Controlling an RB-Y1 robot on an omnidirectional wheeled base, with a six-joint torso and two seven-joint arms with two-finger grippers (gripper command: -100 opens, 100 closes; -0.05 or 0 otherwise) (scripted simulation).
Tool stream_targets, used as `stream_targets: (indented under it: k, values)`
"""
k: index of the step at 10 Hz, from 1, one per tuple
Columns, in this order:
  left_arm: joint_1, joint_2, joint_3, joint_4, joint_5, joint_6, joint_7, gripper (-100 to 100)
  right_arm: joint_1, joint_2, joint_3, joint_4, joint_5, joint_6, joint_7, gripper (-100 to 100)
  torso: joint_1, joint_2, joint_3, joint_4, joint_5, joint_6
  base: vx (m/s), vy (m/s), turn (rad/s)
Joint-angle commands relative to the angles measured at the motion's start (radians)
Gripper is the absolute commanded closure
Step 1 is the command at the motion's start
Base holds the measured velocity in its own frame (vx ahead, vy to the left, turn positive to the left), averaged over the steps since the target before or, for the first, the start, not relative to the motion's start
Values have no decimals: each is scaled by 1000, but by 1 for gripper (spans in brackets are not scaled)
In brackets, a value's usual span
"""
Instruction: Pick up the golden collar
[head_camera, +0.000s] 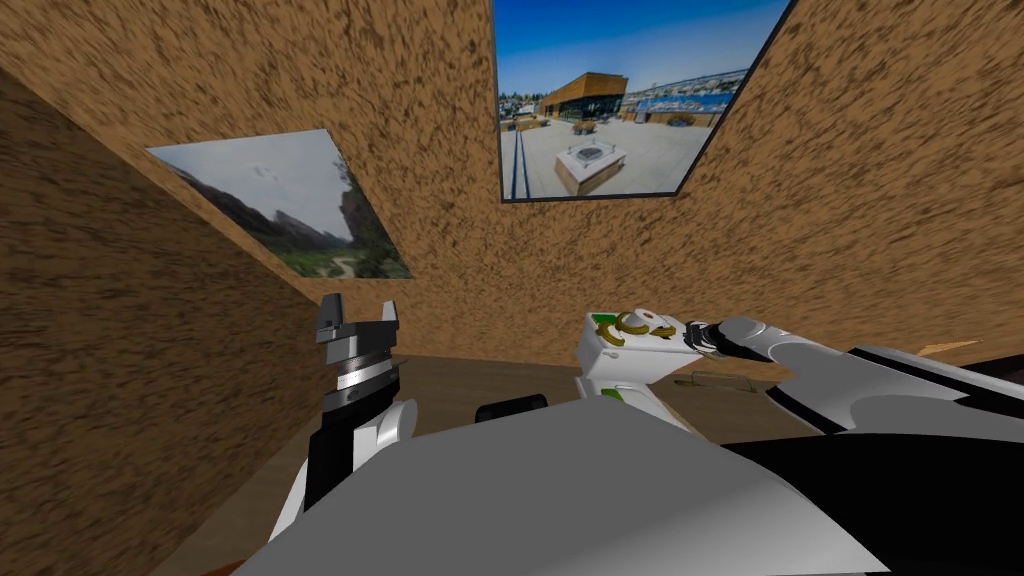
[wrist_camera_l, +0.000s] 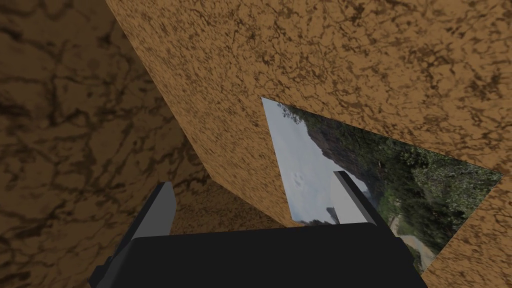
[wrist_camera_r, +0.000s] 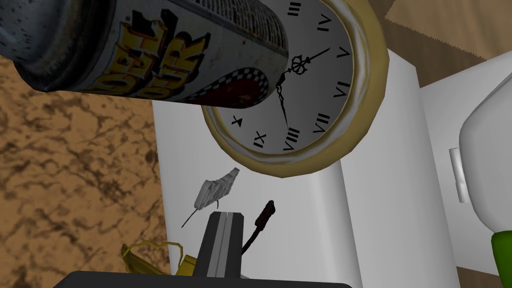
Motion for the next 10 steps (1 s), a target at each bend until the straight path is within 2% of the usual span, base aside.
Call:
stream_targets:
  k: [1,2,3,4,5,7,8,9,10]
  values:
    - [0,0,0,0,0,0,0,0,-7,10,-50,-12,50,-20,11,100,0,0,0,0,0,0,54,21,-155]
    - [0,0,0,0,0,0,0,0,-7,10,-77,-12,75,-20,11,100,0,0,0,0,0,1,47,25,-103]
    - [0,0,0,0,0,0,0,0,-7,10,-77,6,83,-20,21,100,0,0,0,0,0,0,23,16,8]
    - [0,0,0,0,0,0,0,0,-9,18,-123,-30,123,-35,13,100,0,2,1,0,0,0,40,17,-199]
    - [0,0,0,0,0,0,0,0,-9,18,-135,-30,147,-35,13,100,0,2,1,0,0,1,42,24,-97]
    - [0,0,0,0,0,0,0,0,-11,25,-193,-47,209,-50,14,100,0,0,0,0,0,1,57,24,-125]
    - [0,0,0,0,0,0,0,0,-17,26,-179,-33,188,-49,29,100,0,0,0,0,0,0,18,11,-4]
    - [0,0,0,0,0,0,0,0,-16,26,-182,-35,191,-50,27,0,-1,2,1,0,0,0,0,0,0]
    - [0,0,0,0,0,0,0,0,-24,22,-197,-61,206,-37,61,-100,-1,3,2,1,0,0,-80,42,79]
